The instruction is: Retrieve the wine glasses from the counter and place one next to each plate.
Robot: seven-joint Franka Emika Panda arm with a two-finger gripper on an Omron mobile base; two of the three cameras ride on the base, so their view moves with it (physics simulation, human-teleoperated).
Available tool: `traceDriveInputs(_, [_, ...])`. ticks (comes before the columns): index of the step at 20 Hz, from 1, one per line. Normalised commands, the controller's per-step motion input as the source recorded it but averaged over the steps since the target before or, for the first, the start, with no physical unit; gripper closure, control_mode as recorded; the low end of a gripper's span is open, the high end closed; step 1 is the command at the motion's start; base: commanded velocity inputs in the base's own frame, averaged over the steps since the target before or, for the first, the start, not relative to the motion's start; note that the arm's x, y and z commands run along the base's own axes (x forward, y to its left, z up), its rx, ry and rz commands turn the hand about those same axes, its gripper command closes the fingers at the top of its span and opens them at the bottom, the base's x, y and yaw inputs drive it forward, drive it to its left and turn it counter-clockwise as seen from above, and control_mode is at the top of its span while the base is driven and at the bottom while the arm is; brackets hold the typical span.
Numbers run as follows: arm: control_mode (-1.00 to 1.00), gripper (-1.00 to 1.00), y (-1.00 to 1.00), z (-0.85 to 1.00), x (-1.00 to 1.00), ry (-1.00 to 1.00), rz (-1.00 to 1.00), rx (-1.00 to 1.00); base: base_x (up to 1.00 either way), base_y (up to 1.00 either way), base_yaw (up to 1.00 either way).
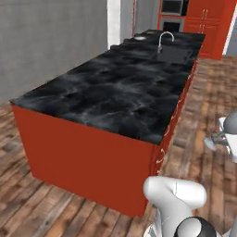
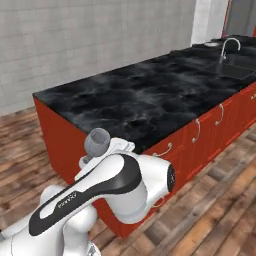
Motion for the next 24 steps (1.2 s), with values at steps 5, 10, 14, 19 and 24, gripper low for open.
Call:
traceDriveInputs(5, [1.0, 1.0, 0.0, 0.0, 0.0, 0.0, 0.0, 0.0, 0.02, 0.99, -0.59])
traceDriveInputs(10, [1.0, 1.0, 0.0, 0.0, 0.0, 0.0, 0.0, 0.0, 0.18, 1.0, -0.46])
traceDriveInputs(14, [1.0, 1.0, 0.0, 0.0, 0.0, 0.0, 0.0, 0.0, 0.13, 1.0, -0.38])
traceDriveInputs(19, [1.0, 1.0, 0.0, 0.0, 0.0, 0.0, 0.0, 0.0, 0.02, 1.0, -0.24])
traceDriveInputs(24, [1.0, 1.0, 0.0, 0.0, 0.0, 0.0, 0.0, 0.0, 0.0, 1.0, -0.14])
